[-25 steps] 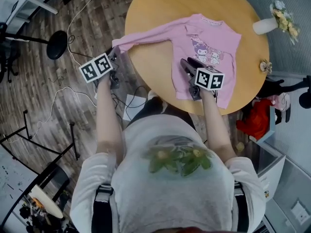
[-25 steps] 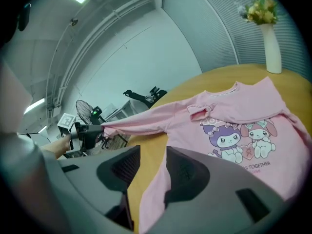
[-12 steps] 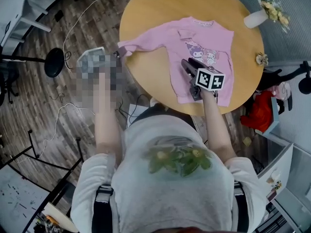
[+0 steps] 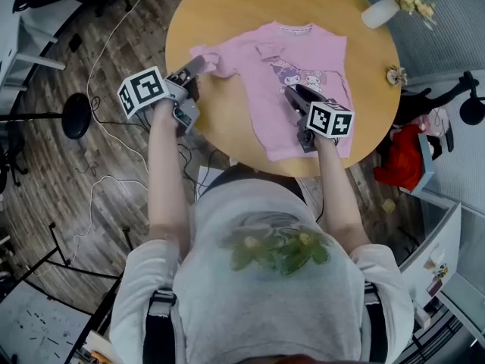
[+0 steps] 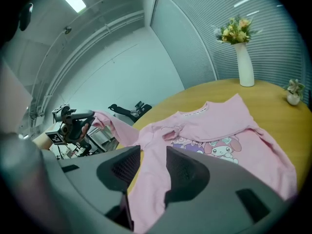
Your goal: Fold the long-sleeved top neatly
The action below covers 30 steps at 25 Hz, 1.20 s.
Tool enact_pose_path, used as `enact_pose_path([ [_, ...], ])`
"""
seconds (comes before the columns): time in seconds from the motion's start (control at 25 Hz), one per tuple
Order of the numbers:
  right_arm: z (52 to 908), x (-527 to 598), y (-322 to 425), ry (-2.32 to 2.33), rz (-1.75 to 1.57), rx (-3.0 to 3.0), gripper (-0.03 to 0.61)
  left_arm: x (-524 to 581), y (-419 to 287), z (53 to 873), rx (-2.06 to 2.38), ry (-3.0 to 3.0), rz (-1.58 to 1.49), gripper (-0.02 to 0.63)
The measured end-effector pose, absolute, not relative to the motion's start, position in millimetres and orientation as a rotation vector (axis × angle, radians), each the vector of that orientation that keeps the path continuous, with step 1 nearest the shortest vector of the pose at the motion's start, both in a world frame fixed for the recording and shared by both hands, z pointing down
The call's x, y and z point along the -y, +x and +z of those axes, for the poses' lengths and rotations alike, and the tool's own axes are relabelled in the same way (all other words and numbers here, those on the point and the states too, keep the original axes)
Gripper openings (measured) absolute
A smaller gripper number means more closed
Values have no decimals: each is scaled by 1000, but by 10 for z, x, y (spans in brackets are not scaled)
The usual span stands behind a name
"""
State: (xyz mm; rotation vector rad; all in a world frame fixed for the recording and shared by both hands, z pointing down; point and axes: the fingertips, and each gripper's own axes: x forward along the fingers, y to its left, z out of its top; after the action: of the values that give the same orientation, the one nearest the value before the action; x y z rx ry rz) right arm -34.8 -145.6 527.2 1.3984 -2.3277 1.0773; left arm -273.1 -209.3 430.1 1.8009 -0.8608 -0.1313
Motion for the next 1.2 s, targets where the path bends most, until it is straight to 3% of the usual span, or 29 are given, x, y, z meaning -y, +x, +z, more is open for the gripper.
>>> enact_pose_path([
  [0.36,5077,1466,220,1489,1064,2320,176,2343,-1530,4053,722,1950,-6,34],
  [0.88,4980,1428,1299,1551,1067,2269,176,2480,146,4472,600,1924,222,34],
  [1.2,5130,1506,1717,1550,1120,2245,176,2441,1156,5159,536,1863,445,34],
])
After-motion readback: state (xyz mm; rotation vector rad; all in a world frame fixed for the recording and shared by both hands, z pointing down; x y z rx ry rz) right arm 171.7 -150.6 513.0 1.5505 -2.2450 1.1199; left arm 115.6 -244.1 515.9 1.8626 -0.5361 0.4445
